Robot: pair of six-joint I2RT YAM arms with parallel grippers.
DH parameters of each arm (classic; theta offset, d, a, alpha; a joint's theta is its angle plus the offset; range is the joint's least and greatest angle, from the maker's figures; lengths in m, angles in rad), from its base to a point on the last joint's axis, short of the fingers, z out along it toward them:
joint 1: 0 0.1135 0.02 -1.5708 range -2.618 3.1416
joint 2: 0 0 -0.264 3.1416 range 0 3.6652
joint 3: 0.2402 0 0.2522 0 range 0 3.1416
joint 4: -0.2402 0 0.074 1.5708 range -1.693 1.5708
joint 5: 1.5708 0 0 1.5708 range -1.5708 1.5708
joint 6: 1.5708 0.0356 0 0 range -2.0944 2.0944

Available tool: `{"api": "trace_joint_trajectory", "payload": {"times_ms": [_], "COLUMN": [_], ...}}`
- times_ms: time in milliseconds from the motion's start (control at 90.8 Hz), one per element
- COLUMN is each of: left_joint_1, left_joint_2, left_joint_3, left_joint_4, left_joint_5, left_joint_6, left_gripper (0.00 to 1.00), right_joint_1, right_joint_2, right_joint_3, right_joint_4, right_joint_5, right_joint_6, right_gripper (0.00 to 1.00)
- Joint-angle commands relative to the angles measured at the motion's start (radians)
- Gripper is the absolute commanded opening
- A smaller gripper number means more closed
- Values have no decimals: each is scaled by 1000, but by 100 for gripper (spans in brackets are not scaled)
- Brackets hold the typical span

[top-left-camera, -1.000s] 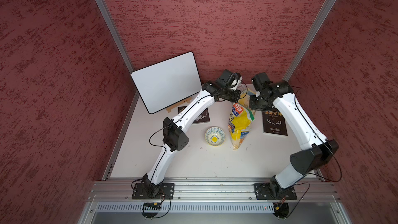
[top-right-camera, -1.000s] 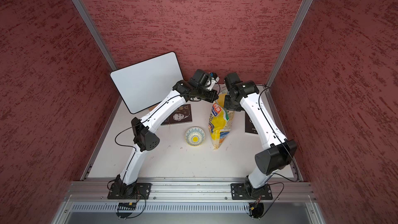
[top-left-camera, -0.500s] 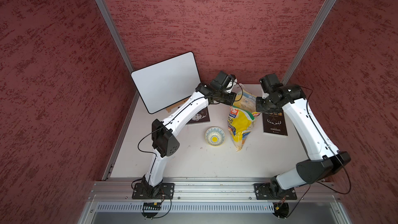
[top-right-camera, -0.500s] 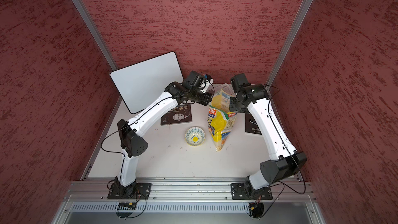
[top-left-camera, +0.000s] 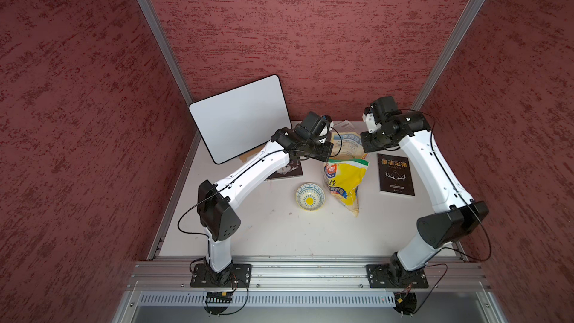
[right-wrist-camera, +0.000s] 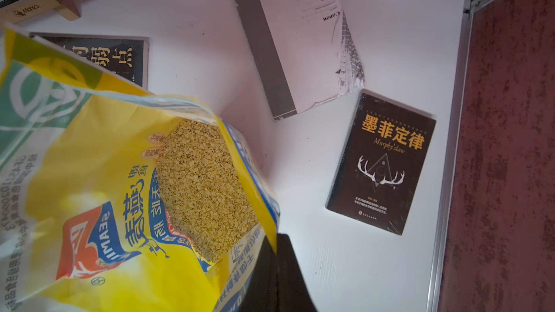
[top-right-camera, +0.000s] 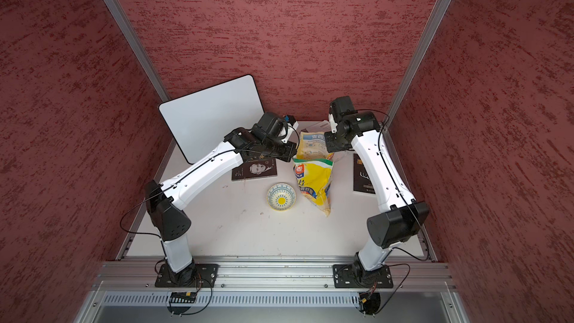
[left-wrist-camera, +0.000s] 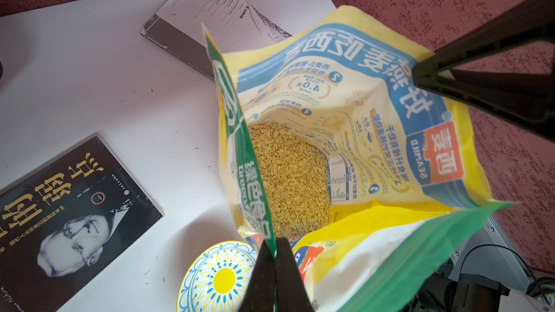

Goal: Pour the oats into the breakfast bowl
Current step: Open the oats bag at the center of the board, then pick up the oats bag from the center of the board.

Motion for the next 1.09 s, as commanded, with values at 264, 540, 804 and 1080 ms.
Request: {"api": "trace_joint_trajectory", "payload": {"times_ms": [264, 540, 804, 1080], "left_joint_1": [21, 62, 135, 172], "left_joint_2": [-118, -212, -358, -404], "left_joint_3": [-80, -185, -434, -659], "left_joint_4": [140, 182, 227, 275], "left_joint_5": [-4, 4, -22, 25], "left_joint_6": [-17, -19, -54, -63], "left_gripper": [34, 60, 62, 64], "right_joint_1": [-6, -6, -6, -6], "right_joint_2": [21, -64, -191, -414], "right_joint_3": [82, 96, 2, -241], "right_joint_4": [43, 31, -9, 88], "right_joint_5": [-72, -56, -117, -219], "right_joint_6": [-118, -80, -89, -103], "right_gripper": [13, 53, 77, 93]}}
